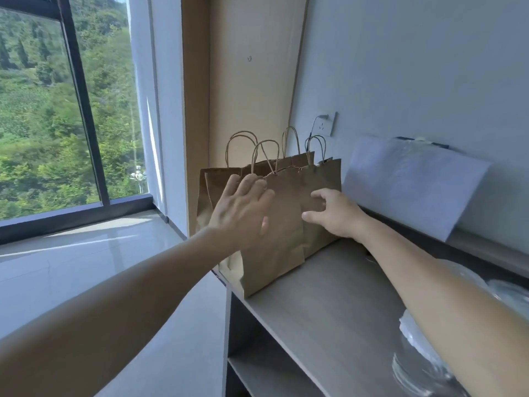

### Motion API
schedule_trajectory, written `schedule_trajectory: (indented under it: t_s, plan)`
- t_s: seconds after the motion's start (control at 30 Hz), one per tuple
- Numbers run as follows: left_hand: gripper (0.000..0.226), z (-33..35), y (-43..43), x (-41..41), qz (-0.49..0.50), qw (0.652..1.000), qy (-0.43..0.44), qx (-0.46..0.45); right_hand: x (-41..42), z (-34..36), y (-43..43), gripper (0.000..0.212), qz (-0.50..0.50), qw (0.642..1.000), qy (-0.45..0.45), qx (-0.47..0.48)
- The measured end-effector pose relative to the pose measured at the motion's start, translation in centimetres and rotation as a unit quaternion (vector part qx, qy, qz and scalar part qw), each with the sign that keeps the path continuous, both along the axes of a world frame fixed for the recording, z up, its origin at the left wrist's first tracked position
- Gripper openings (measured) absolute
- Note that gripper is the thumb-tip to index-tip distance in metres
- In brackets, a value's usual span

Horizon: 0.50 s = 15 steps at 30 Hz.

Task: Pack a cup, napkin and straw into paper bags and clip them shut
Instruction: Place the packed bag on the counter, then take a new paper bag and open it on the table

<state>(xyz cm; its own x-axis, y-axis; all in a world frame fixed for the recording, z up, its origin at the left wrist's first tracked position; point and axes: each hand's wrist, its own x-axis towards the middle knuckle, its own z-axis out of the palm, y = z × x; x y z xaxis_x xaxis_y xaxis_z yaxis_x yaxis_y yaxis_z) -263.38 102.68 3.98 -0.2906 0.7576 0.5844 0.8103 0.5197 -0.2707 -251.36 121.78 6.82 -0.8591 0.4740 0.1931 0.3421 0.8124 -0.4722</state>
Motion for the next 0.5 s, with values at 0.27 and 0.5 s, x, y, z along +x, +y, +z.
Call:
schedule_trajectory:
  t_s: [0.27,0.5]
  plan:
    - [0.048,0.5,4.8,10.1,-0.122,0.981,-0.132,-0.075,16.1,-0.6,-1.9,0.065,-0.172,0.984,-0.002,0.045]
    - [0.055,2.8,9.1,23.5,-0.254,0.95,-0.155,-0.092,33.0,0.4,-2.8,0.06,-0.325,0.944,0.018,0.048]
